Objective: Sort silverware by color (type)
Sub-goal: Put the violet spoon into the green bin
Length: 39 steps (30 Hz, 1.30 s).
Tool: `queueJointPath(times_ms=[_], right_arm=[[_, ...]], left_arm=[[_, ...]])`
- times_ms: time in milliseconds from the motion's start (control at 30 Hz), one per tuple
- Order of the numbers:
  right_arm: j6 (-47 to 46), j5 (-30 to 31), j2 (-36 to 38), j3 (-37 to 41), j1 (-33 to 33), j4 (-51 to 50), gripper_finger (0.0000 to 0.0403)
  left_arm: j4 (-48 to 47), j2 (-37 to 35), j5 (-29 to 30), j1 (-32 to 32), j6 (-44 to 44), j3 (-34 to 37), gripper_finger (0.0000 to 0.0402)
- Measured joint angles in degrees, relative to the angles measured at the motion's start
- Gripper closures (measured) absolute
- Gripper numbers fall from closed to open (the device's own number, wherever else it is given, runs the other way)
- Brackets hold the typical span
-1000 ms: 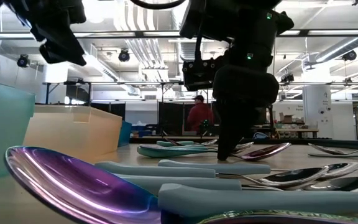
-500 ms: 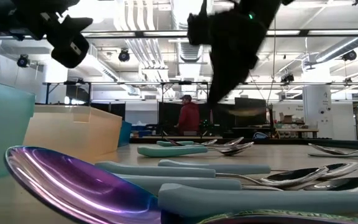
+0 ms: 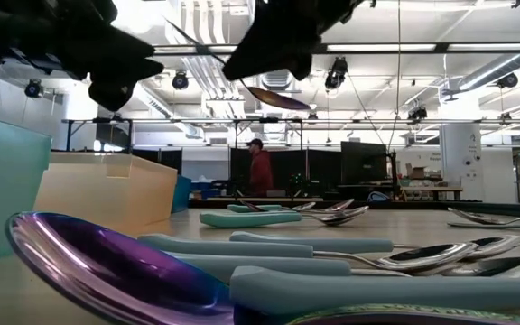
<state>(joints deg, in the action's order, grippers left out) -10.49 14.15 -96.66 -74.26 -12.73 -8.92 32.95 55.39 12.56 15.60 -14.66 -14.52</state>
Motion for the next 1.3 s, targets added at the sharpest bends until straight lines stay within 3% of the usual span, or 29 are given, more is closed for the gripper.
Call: queueJointPath(times_ms=[133,367,800,1067,1167,1300], right_arm=[[1.61,-0.11,-0.72,0.02,0.0,2.89,0.0391],[2.88,-0.17,-1.03,-0.07,0.35,4.32,0.0391],[5.32,0.41,-1.03,-0.07,0.35,6.87,0.039],[5.17,0.49,-1.03,-0.07,0.39,7.12,0.039],[5.17,0.49,-1.01,-0.07,0.39,7.2,0.039],[4.78,0.3,-1.01,-0.07,0.39,7.46,0.039]], left_arm=[[9.2,4.93,3.35,-0.07,5.81,-0.02,0.0284],[25.66,14.34,1.29,0.07,11.34,-0.13,0.0284],[38.98,25.1,-4.53,0.5,11.08,-0.83,0.0284],[46.16,26.89,-2.35,0.5,11.15,-0.83,0.0284],[46.98,27.19,-1.32,0.52,10.55,-0.83,0.03],[47.64,27.2,-0.39,0.48,8.94,-0.83,0.037]])
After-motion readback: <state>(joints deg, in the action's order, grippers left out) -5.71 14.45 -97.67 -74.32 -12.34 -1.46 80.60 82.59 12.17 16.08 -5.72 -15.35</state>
